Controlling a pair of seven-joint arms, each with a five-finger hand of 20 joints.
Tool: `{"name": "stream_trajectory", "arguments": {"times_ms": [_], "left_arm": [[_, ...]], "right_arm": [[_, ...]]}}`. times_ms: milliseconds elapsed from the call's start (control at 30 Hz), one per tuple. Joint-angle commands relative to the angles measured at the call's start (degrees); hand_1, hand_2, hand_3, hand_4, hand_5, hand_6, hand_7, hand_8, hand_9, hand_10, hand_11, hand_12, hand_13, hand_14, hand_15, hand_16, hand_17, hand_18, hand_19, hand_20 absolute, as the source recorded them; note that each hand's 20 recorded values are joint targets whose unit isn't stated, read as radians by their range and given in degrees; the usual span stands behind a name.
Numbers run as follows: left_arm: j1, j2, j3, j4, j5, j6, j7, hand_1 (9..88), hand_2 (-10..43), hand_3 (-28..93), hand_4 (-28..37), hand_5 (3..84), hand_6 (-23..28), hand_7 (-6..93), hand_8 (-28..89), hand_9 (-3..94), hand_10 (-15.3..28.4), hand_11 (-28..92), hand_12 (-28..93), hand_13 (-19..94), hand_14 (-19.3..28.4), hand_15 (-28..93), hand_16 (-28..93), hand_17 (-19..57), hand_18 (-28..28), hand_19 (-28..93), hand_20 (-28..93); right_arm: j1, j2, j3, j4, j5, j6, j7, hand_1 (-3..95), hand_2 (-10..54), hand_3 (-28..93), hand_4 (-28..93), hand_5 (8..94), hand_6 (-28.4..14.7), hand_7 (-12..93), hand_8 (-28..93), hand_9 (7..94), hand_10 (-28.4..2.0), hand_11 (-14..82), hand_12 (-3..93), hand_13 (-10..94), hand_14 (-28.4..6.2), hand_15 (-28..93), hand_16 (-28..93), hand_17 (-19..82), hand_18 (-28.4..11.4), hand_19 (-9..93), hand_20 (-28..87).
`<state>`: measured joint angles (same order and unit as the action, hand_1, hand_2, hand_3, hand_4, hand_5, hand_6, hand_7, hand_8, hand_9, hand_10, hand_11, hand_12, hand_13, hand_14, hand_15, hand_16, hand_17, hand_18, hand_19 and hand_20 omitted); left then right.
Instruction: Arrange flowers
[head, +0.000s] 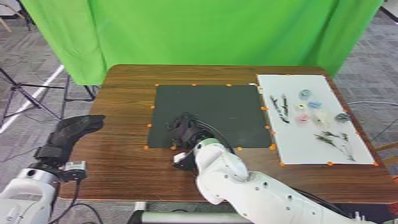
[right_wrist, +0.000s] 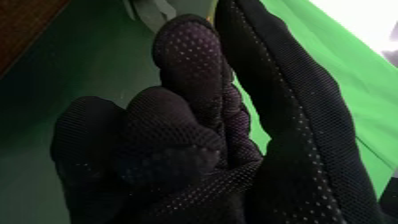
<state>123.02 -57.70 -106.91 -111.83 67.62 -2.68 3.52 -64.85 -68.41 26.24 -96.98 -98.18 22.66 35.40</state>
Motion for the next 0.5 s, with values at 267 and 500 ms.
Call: {"name": "stream_trajectory", "arguments": {"times_ms": [267, 500], "left_arm": [[0.08, -0.29, -0.05, 0.24, 0.22, -0.89, -0.17, 22.5, -2.6, 67, -28.3, 49.8, 5.1, 12.4, -4, 46.2, 16.8, 18, 13, 35, 19.4, 19, 0, 5.2, 12.8, 11, 15], [-0.92, -0.37, 0.61, 0.6, 0.39, -1.67, -0.22, 23.0, -2.2, 66, -28.3, 49.1, 5.6, 11.9, -4, 45.6, 16.9, 18, 12, 34, 19.4, 19, 0, 5.1, 12.8, 11, 15]], "right_arm": [[1.39, 0.14, 2.08, -1.22, 2.33, 3.01, -2.66, 58.9, -9.5, 40, 8, 59.2, -8.1, 59, 11, 84.1, -14.4, 46.5, 26.6, 94, -0.1, 58, 31, 74, -5.1, 88, 45], [1.9, 2.92, 2.87, -4.9, 2.69, 2.98, -5.09, 54.9, -9.5, 42, 7, 59.8, -7.5, 55, 11, 83.8, -14.8, 39.7, 25.8, 94, -0.9, 55, 34, 72, -6.9, 90, 42]]}}
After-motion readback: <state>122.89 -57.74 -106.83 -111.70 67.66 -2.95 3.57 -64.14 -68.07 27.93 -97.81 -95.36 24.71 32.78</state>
